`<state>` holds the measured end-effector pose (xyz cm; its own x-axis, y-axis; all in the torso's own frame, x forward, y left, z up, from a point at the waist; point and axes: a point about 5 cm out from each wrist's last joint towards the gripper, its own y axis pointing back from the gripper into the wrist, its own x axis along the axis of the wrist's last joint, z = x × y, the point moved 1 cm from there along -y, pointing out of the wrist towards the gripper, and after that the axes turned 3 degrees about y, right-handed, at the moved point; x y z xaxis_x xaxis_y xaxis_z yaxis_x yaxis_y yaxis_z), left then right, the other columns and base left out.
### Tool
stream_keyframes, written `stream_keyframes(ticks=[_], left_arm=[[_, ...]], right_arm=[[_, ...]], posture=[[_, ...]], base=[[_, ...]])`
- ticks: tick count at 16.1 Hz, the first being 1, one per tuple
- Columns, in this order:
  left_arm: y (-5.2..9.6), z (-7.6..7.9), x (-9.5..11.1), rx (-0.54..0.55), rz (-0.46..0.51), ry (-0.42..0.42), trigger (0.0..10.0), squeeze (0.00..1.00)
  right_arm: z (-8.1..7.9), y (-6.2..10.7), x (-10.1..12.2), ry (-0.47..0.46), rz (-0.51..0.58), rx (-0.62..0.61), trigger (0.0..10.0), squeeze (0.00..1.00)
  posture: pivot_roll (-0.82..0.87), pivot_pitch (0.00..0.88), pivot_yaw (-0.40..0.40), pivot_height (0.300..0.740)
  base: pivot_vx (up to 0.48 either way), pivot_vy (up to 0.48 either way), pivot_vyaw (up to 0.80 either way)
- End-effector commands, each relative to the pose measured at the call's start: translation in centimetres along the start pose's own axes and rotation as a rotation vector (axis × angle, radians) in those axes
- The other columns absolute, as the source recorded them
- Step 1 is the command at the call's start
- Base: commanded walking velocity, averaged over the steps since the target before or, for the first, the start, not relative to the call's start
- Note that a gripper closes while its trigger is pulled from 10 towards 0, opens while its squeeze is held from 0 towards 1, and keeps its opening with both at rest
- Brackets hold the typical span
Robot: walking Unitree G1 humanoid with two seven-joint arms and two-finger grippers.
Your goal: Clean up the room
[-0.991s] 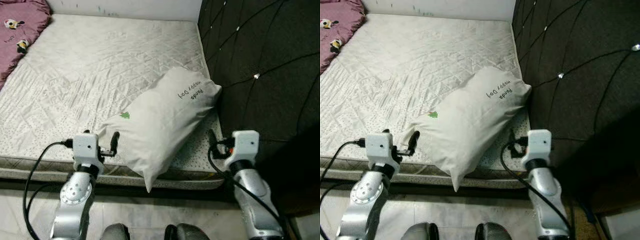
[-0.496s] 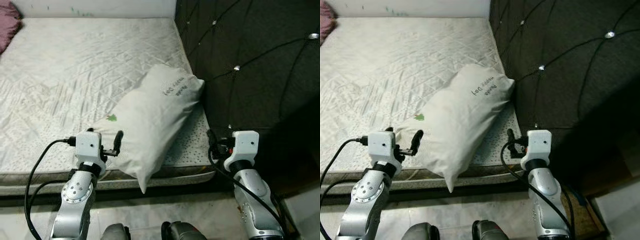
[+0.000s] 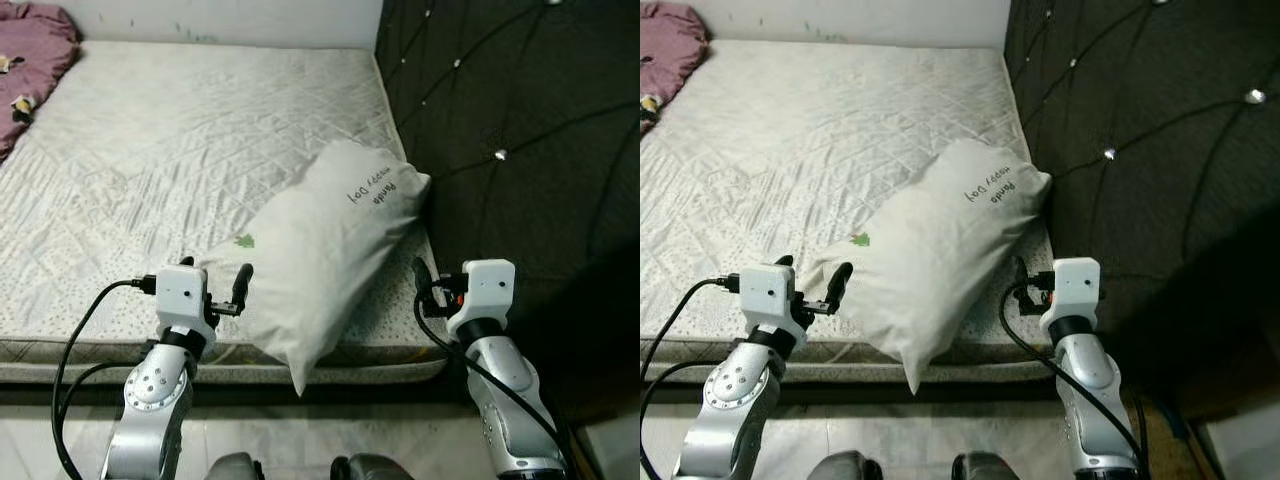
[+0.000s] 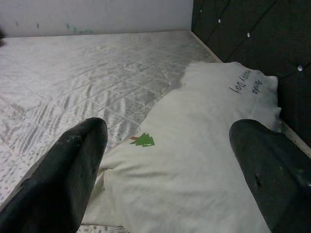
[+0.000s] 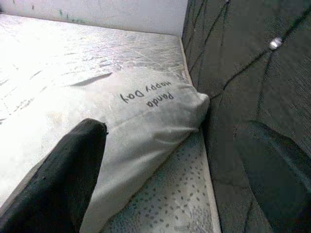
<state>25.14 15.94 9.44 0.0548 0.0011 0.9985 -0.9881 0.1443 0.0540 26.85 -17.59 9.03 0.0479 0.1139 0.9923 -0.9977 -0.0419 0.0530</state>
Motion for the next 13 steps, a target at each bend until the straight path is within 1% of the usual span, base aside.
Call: stream_keyframes(ticks=[1, 7, 9, 13], left_arm=[[0.06, 0.11, 0.4, -0.007, 0.013, 0.001, 10.0, 0.0], [-0.17, 0.15, 0.42, -0.012, 0.011, 0.001, 10.0, 0.0], [-0.19, 0.11, 0.31, 0.001, 0.002, 0.006, 10.0, 0.0], [-0.25, 0.19, 0.26, 0.005, 0.001, 0.013, 10.0, 0.0]], right_arm=[[0.14, -0.08, 0.08, 0.009, 0.001, 0.002, 10.0, 0.0], [0.15, -0.3, 0.05, 0.022, -0.005, 0.004, 10.0, 0.0], [0.31, -0.27, -0.05, 0.025, -0.006, 0.0, 10.0, 0.0], [0.52, -0.41, -0.55, 0.069, -0.041, -0.006, 10.0, 0.0]], posture=[[0.0, 0.109, -0.017, 0.74], [0.0, 0.119, -0.021, 0.74], [0.0, 0.117, -0.022, 0.74], [0.0, 0.118, -0.026, 0.74]], base=[[0.368, 0.0, 0.0], [0.352, 0.0, 0.0], [0.0, 0.0, 0.0], [0.0, 0.0, 0.0]])
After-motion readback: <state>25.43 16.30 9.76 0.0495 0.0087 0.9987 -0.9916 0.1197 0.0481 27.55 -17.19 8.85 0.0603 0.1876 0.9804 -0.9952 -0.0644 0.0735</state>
